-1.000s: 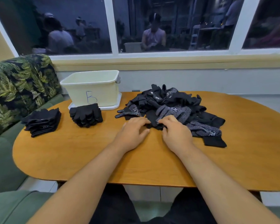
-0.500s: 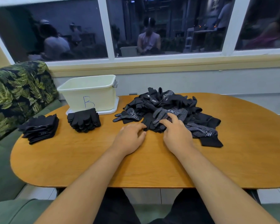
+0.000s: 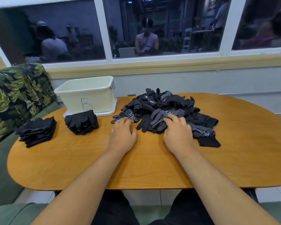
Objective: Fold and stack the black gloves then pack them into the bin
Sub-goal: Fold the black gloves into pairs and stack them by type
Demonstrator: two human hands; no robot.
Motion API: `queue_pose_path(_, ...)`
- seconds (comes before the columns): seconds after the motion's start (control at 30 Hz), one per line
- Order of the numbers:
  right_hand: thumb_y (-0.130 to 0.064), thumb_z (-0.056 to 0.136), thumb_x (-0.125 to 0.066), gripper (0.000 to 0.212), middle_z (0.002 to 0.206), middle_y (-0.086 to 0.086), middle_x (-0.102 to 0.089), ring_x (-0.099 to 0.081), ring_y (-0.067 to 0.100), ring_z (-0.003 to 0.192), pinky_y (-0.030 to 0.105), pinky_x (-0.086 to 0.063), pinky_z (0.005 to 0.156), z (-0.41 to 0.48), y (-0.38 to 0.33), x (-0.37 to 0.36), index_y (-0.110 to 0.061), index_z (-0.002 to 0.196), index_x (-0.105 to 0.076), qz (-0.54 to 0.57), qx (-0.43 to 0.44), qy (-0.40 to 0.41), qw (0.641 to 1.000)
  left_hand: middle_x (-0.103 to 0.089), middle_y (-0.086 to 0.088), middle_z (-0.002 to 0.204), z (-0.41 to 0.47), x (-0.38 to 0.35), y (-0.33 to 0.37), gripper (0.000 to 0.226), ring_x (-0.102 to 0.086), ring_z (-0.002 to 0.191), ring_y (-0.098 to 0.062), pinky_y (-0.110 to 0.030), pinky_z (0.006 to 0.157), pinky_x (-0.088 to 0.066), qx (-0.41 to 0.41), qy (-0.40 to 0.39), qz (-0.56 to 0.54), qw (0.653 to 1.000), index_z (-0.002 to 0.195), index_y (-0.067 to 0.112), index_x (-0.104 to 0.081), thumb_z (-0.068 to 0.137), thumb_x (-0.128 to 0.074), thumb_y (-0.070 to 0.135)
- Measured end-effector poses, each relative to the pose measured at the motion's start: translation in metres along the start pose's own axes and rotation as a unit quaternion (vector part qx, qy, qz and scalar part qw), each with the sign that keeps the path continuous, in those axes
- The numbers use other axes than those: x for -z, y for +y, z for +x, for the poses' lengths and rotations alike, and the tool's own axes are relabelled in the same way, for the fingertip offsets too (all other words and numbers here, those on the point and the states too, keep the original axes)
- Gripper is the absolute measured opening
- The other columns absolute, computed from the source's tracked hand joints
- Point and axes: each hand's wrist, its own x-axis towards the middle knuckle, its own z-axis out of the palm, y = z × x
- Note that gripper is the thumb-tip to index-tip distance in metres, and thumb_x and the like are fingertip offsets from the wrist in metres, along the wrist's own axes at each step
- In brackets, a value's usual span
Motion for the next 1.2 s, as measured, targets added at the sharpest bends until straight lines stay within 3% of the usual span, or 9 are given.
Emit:
queue_pose_path(0.17,-0.017,0.101,-0.053,0.055,0.161,-0.008,-0.045,-0.045,0.023,0.136,0.044,-0.045,0.106,-0.001,-0.001,-0.001,-0.02,0.156,-0.052,0.008,0.004,0.005,1.0,-0.033,0.005,0.171,0.026,-0.005,0.0,0.057,-0.02,0.161,-0.022,-0.054,0.127,-0.027,-0.006,-0.015,0.071,0.997,0.162,0.03,-0.037,0.107,-0.047,0.033)
queue_pose_path(0.33,-0.018,0.1,-0.054,0.057,0.161,-0.009,-0.044,-0.046,0.023,0.135,0.045,-0.045,0.106,-0.001,0.0,-0.004,-0.02,0.156,-0.051,0.008,0.008,0.0,1.0,-0.066,0.005,0.128,0.05,-0.001,-0.012,0.027,-0.055,0.124,-0.021,-0.041,0.108,-0.038,-0.026,-0.003,0.144,0.989,0.128,0.03,-0.068,0.107,-0.051,0.032)
queue_pose_path(0.47,-0.019,0.099,-0.056,0.055,0.159,-0.009,-0.046,-0.045,0.021,0.136,0.044,-0.044,0.107,-0.001,0.0,-0.004,-0.022,0.154,-0.052,0.019,0.022,0.006,1.0,-0.063,0.01,0.11,0.025,0.01,-0.02,0.015,-0.055,0.108,-0.018,-0.039,0.1,-0.042,-0.045,0.051,0.098,0.993,0.111,0.03,-0.068,0.106,-0.054,0.033)
queue_pose_path(0.6,-0.02,0.098,-0.061,0.045,0.144,-0.013,-0.057,-0.049,0.016,0.129,0.043,-0.046,0.105,-0.006,-0.008,-0.004,-0.028,0.142,-0.065,0.056,0.082,0.042,0.994,-0.058,0.014,0.101,-0.006,0.027,-0.019,0.007,-0.054,0.098,-0.012,-0.036,0.087,-0.047,-0.064,0.059,-0.058,0.995,0.112,0.029,-0.061,0.108,-0.055,0.03)
queue_pose_path(0.7,-0.039,0.101,-0.059,0.033,0.133,-0.02,-0.059,-0.05,0.01,0.125,0.041,-0.044,0.105,-0.013,-0.021,-0.004,-0.035,0.132,-0.067,0.132,0.123,0.037,0.983,-0.06,0.013,0.101,-0.018,0.031,-0.016,0.005,-0.057,0.098,-0.013,-0.035,0.083,-0.048,-0.09,0.067,-0.109,0.988,0.112,0.033,-0.057,0.109,-0.054,0.031)
queue_pose_path(0.83,-0.077,0.09,-0.049,0.061,0.134,-0.02,-0.061,-0.048,0.008,0.128,0.038,-0.041,0.107,-0.021,-0.052,-0.006,-0.037,0.134,-0.066,0.2,0.096,-0.053,0.974,-0.06,0.016,0.099,-0.024,0.031,-0.006,0.008,-0.057,0.093,-0.007,-0.029,0.078,-0.049,-0.119,0.058,-0.146,0.98,0.112,0.036,-0.056,0.108,-0.055,0.029)
queue_pose_path(0.97,-0.056,0.098,-0.06,0.047,0.13,-0.012,-0.065,-0.056,0.013,0.125,0.042,-0.048,0.107,-0.017,-0.065,-0.011,-0.032,0.137,-0.067,0.271,0.065,-0.084,0.957,-0.068,0.02,0.096,-0.026,0.035,-0.004,0.011,-0.066,0.085,-0.005,-0.023,0.07,-0.051,-0.103,0.053,-0.221,0.968,0.113,0.037,-0.059,0.108,-0.059,0.026)
queue_pose_path(1.07,-0.04,0.097,-0.063,0.027,0.112,-0.012,-0.067,-0.063,0.015,0.11,0.039,-0.052,0.094,-0.009,-0.061,-0.013,-0.034,0.121,-0.073,0.285,0.049,-0.087,0.953,-0.069,0.019,0.097,-0.028,0.039,-0.007,0.013,-0.068,0.083,-0.009,-0.028,0.07,-0.055,-0.103,0.063,-0.238,0.964,0.114,0.037,-0.062,0.107,-0.061,0.026)
queue_pose_path(1.2,-0.025,0.093,-0.068,0.015,0.092,-0.016,-0.071,-0.065,0.01,0.089,0.032,-0.049,0.076,0.001,-0.049,-0.012,-0.034,0.102,-0.074,0.335,-0.008,-0.028,0.942,-0.068,0.019,0.102,-0.025,0.046,-0.009,0.015,-0.065,0.097,-0.003,-0.017,0.077,-0.051,-0.085,0.1,-0.245,0.96,0.116,0.035,-0.063,0.107,-0.061,0.022)
